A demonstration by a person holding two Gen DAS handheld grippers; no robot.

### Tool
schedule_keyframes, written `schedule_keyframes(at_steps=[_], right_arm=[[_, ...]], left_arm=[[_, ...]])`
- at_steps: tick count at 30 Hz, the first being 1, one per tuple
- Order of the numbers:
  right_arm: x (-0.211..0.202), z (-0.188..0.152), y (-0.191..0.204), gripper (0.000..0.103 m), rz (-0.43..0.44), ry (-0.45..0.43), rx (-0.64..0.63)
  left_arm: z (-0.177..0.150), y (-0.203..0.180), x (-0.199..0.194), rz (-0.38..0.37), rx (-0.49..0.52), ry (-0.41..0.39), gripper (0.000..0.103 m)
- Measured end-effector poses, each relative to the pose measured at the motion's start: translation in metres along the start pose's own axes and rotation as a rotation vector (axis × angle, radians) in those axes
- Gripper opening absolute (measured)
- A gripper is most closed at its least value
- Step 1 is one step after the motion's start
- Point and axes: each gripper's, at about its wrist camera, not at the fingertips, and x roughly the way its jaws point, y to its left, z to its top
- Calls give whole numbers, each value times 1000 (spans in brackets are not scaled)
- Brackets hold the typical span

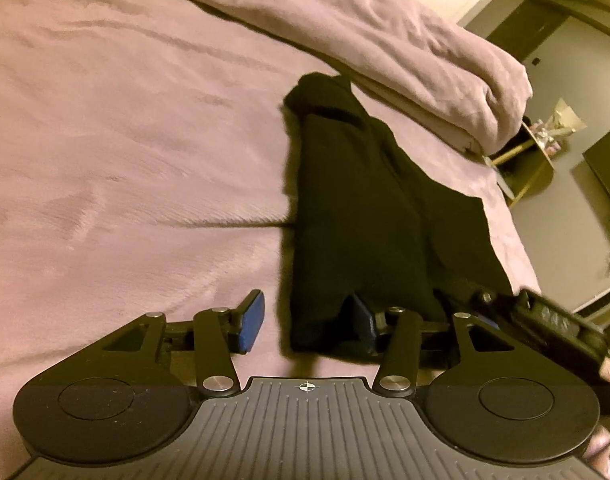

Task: Fold small clothes

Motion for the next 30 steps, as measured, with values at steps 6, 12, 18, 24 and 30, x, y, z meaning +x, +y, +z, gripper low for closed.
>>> schedule_keyframes(at_steps=[6,12,18,24,30], right_arm=[[21,7,-3,35,70,26,57],[28,7,6,13,80,32,31],[1,5,15,11,12,-82,-47],[6,-3,-1,11,-113,-51,-60],[2,2,-7,18,-58,-26,-38]], left_arm=[[0,4,-4,-6,0,4,54],[-1,2,-2,-7,0,11,55],[2,-2,-1,-22,4,4,58],[6,-9,12,-68,-26,40,58],[3,-8,21,-73,-51,71,58]])
